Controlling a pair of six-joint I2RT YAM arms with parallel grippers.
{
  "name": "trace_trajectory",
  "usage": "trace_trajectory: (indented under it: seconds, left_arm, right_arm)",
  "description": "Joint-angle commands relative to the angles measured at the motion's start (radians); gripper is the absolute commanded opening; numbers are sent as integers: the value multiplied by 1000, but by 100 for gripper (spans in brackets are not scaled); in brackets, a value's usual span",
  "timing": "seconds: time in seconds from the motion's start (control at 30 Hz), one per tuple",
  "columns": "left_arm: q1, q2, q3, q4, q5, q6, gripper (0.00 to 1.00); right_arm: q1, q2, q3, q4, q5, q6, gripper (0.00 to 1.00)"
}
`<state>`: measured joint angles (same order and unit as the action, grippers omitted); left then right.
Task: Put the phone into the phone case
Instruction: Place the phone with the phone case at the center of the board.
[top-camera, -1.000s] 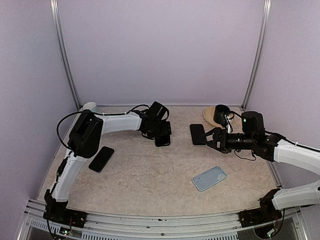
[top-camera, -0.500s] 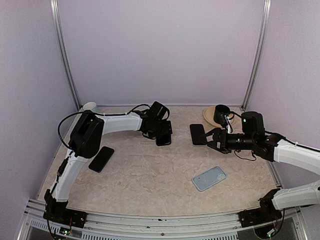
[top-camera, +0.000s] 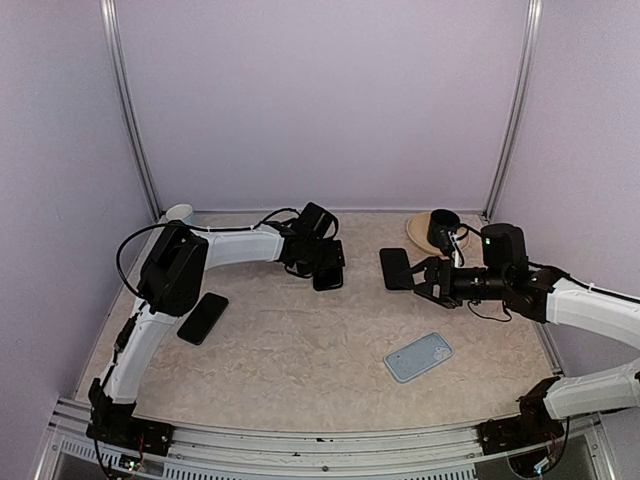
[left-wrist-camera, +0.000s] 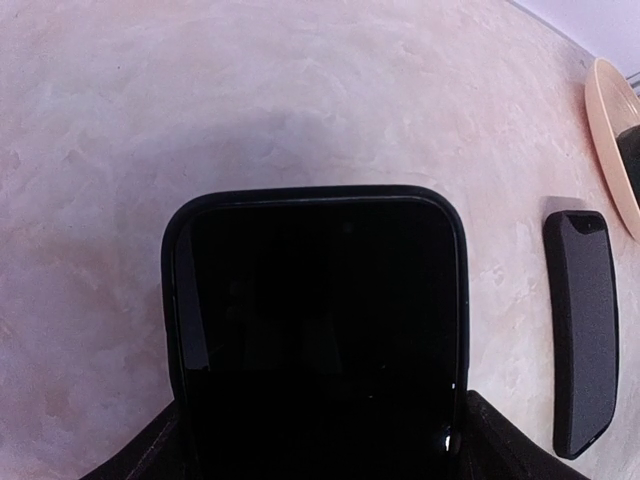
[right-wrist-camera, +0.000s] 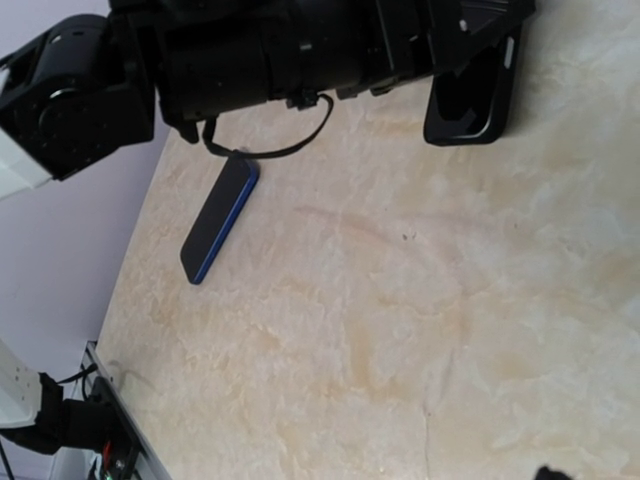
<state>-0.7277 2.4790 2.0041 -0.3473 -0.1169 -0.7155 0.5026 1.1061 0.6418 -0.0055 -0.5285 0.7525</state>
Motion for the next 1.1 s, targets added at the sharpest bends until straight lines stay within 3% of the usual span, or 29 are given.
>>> trace_trajectory:
  seconds: [0.0,1.07]
  left_arm:
    - [9,44,20,7,25,-24,75]
    - [-16,22,3,-119,-10,-23,83]
  right_arm:
    - [-9,7,-2,3,9,-1,91]
    - [-14,23,4,31,-5,-11,91]
